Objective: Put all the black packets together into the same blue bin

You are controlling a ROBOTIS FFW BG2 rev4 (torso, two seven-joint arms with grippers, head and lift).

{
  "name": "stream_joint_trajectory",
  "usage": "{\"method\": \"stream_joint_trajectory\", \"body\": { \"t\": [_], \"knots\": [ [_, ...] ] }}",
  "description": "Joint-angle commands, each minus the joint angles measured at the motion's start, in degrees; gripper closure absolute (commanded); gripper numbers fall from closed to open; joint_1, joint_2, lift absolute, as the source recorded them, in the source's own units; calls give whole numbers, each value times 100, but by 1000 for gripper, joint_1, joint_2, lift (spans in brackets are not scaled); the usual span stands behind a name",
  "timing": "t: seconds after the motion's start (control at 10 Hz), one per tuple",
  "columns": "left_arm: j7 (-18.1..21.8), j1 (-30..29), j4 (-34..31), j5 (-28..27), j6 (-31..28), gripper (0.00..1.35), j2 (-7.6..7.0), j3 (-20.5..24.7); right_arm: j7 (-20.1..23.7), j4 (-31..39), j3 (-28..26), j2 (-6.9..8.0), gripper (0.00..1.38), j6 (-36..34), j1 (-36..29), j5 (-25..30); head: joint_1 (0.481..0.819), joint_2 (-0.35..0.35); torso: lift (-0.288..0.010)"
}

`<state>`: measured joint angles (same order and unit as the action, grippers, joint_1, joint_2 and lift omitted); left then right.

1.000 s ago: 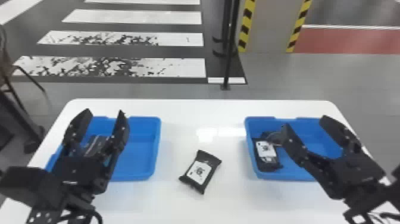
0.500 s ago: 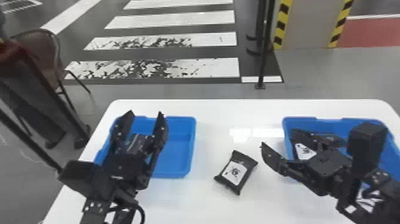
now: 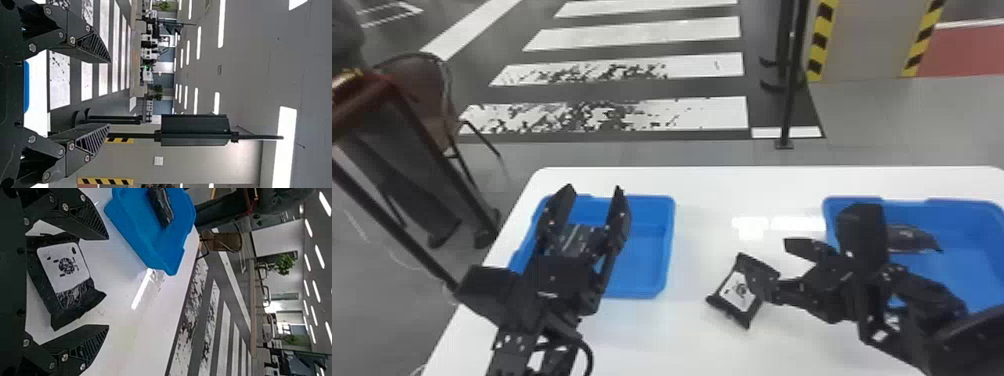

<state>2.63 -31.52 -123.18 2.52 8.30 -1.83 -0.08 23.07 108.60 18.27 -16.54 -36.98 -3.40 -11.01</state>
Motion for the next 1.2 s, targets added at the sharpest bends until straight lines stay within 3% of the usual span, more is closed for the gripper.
{"method": "stream_joint_trajectory", "body": {
  "t": [0.0,0.4,0.7,0.8,0.9,1.1],
  "knots": [
    [0,31,6,0,1,498,-10,-38,40,-546,527,-69,222,-56,439,-99,695,200,-110],
    [0,45,48,22,-14,498,-10,-61,84,-1530,1178,-86,209,-239,1170,-30,695,240,-110],
    [9,115,105,57,1,498,-19,-130,312,-3035,2001,-86,265,296,1971,-293,695,240,-110],
    [0,87,105,68,29,498,-28,-118,321,-2950,2001,-86,822,352,1943,-282,695,238,-110],
    [0,73,119,91,29,498,-19,-95,312,-2754,2001,-95,1121,394,1873,-362,695,240,-110],
    [0,73,133,91,85,498,-28,-95,251,-2571,1966,-95,1130,436,1789,-396,695,259,-110]
  ]
}}
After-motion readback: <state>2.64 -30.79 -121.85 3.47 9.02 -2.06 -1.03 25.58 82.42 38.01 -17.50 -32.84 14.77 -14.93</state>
